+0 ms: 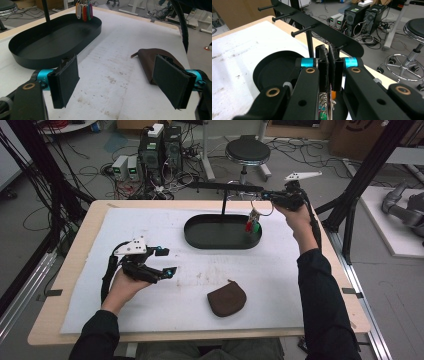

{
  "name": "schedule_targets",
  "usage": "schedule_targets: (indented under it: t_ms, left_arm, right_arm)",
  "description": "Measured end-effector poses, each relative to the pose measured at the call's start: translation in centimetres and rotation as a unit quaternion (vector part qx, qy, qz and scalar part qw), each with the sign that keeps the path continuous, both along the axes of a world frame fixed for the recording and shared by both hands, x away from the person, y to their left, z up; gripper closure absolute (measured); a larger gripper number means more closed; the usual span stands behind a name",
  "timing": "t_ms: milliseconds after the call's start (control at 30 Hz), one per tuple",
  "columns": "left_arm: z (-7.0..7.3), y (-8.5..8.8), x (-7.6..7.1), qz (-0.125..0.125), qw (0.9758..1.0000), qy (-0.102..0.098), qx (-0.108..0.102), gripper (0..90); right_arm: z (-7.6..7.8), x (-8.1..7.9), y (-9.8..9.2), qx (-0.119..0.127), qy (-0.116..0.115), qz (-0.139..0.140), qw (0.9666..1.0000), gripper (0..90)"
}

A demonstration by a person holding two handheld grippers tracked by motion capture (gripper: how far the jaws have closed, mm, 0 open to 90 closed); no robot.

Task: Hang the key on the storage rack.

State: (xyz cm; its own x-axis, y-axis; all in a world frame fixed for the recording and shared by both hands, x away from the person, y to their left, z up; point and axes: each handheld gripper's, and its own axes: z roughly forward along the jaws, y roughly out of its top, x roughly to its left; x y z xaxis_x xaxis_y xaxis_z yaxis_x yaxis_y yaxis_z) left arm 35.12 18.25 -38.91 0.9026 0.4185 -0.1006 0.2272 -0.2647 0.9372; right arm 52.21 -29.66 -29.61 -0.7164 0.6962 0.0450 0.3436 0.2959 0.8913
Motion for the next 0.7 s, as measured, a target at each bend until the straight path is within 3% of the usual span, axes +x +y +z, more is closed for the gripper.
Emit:
schedule_targets:
  t_ms: [700]
  left_arm:
    - [-0.11,0.16,-0.21,0.000,1.0000,0.000,0.000,21.3]
  right_arm:
    - [-0.42,0.26,0.34,-0.007,0.001,-0.012,0.9999,87.6]
